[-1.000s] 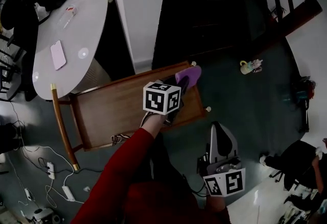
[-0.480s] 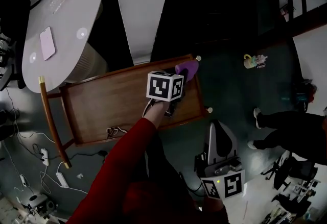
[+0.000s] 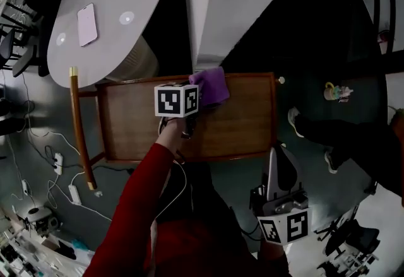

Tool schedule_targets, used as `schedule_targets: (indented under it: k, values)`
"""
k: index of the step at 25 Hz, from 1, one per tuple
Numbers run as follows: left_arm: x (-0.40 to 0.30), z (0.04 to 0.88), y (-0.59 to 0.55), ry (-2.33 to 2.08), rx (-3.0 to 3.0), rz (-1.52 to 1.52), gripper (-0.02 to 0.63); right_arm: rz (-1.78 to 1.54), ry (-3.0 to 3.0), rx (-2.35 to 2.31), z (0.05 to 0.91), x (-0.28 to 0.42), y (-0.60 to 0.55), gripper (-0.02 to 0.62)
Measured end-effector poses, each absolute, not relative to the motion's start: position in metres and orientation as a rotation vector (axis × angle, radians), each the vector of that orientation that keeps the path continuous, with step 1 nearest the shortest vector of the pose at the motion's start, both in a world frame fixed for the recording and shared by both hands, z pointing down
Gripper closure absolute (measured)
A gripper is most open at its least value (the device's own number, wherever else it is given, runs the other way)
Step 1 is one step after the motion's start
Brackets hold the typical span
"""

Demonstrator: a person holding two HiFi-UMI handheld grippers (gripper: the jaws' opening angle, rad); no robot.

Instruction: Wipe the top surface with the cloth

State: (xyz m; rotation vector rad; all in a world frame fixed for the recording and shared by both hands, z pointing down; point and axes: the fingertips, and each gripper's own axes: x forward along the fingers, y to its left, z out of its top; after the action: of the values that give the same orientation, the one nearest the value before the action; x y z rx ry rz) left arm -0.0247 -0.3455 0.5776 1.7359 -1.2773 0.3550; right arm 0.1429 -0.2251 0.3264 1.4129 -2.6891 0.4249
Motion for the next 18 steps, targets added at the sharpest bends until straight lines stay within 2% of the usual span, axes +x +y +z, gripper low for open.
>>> schedule_targets:
  k: [5,9,13,18]
  values:
    - [-0.173,0.579,-0.285,-1.531,1.553,0.334,0.543,0.432,-2.760,1.249,0.335,0.103,-0.233,0.583]
    - [-0.258,0.576,-0.240,-1.713,1.414,0.394,0.543,0.425,-2.789,1.161,0.340,0.080,-0.232,0.583]
    - [-0.296,0.569,-0.209,-1.825,1.304,0.411,0.543,0.410,-2.804,1.120,0.337,0.069,-0.226,0.583]
    - [-0.304,0.567,-0.197,-1.872,1.269,0.432,0.543,0.392,-2.812,1.112,0.333,0.065,-0.219,0.583]
